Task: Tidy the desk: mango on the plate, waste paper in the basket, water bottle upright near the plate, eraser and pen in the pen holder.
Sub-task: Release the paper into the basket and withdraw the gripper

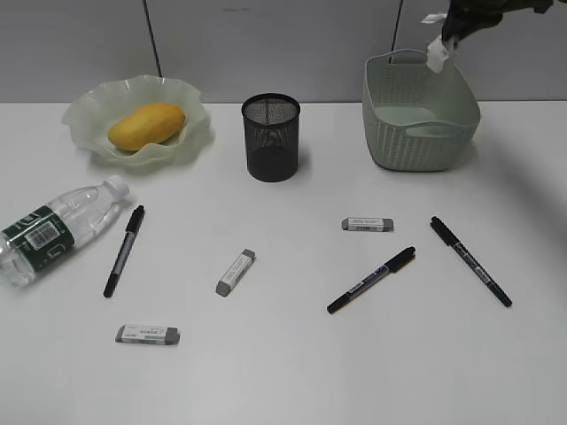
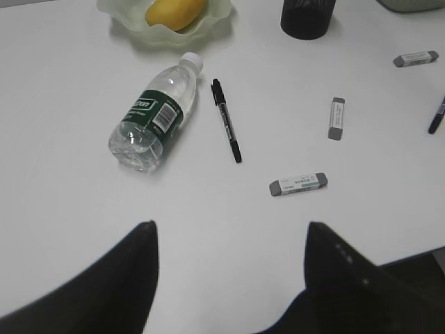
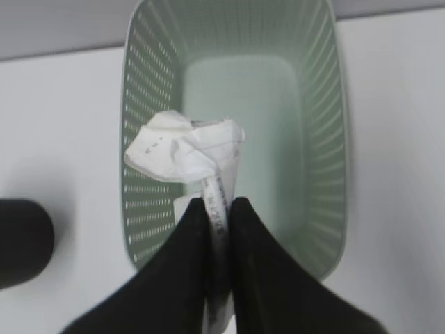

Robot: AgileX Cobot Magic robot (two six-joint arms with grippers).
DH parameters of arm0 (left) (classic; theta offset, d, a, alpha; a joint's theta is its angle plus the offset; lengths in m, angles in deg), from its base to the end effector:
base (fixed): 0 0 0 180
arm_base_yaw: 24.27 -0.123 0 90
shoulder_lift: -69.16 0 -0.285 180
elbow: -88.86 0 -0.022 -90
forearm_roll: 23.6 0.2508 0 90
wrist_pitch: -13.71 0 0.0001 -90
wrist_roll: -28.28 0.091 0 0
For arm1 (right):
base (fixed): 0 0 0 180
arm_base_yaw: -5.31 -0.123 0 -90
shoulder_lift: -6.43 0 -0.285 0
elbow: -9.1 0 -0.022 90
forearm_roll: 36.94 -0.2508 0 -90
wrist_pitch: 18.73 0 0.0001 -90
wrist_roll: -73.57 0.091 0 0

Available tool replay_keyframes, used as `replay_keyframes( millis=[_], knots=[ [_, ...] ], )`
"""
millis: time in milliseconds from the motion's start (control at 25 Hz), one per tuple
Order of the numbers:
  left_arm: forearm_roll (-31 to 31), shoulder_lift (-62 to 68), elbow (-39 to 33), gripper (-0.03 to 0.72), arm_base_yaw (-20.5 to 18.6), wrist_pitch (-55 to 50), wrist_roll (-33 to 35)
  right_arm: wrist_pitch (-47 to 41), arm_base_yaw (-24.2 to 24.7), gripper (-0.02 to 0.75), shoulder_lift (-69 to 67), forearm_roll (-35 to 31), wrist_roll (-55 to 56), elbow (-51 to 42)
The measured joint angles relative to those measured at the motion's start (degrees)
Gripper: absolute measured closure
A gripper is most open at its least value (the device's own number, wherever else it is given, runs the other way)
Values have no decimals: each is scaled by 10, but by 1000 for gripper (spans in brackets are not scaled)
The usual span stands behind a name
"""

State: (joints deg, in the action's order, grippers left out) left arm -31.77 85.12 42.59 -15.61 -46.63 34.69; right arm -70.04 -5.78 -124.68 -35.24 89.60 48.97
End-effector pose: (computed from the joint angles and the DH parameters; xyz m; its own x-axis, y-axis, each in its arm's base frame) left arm 0.0121 -0.0132 0.2893 -0.5177 0.1199 -0.8471 0.2740 0.9612 -0.0314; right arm 0.4850 0.0929 0.2820 -0.7986 0.1066 -0.5924 0.0287 0.9898 0.1393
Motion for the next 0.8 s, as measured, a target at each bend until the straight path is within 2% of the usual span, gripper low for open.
replay_keyframes(
  millis=[160,280,360,560,640,800],
  knots=[
    [0,0,0,188,0,0,0,63,3,652,-6,27,0,0],
    [0,0,0,188,0,0,0,90,3,604,-23,29,0,2],
    [0,0,0,188,0,0,0,94,3,523,-41,29,0,2],
    [0,0,0,188,0,0,0,94,3,192,-62,25,0,2],
    [0,0,0,188,0,0,0,94,3,148,-61,25,0,2],
    [0,0,0,188,0,0,0,68,3,152,-52,23,-21,2]
  ],
)
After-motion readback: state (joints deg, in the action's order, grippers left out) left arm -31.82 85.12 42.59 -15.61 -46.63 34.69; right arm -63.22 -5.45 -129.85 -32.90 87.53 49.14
